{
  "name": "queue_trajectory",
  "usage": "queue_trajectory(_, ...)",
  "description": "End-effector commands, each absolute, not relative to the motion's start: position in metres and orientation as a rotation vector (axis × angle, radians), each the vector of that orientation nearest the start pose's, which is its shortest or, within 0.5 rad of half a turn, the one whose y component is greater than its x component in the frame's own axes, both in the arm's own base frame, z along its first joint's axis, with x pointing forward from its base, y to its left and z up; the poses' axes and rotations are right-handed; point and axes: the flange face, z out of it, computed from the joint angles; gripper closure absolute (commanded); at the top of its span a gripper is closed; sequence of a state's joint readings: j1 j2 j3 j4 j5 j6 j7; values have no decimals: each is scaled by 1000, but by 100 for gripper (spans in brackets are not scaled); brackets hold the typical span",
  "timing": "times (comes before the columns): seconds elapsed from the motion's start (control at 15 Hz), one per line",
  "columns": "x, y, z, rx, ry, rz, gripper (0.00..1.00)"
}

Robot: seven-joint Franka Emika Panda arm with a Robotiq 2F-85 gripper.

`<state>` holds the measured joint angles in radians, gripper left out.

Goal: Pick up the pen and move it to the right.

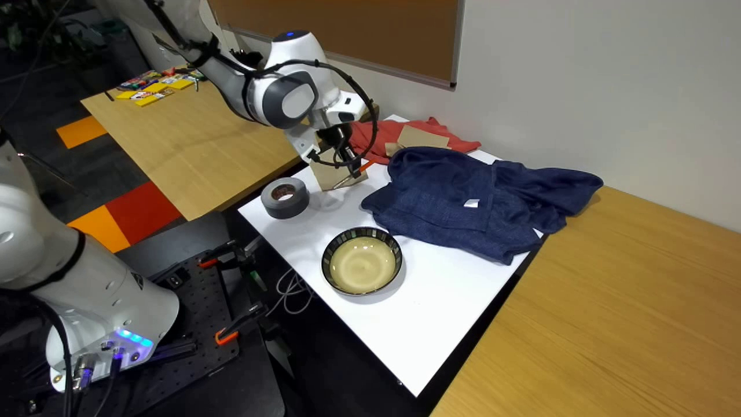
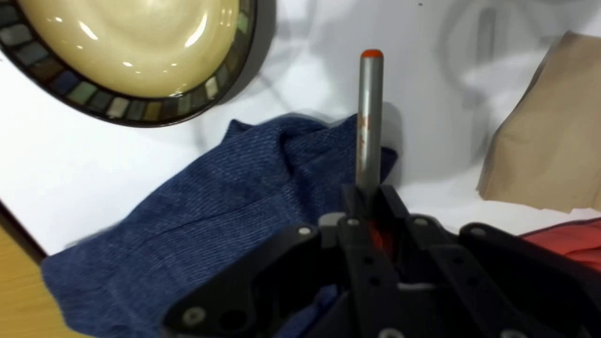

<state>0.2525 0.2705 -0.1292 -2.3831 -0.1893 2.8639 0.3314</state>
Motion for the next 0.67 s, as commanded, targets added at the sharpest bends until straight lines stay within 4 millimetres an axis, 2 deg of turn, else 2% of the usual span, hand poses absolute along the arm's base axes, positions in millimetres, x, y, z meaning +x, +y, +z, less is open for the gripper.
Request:
queue_trajectory(0.0, 507, 45, 264, -3243, 329, -405, 96)
queue_trajectory(0.13, 504, 30, 275, -3291, 498, -413, 96)
queue_trajectory(0.2, 515, 33, 261, -3273, 363, -413, 96)
queue_trajectory(0.27, 515, 30, 265, -3279, 385, -422, 86)
queue_trajectory(0.6, 514, 35, 259, -3275, 370, -402, 86)
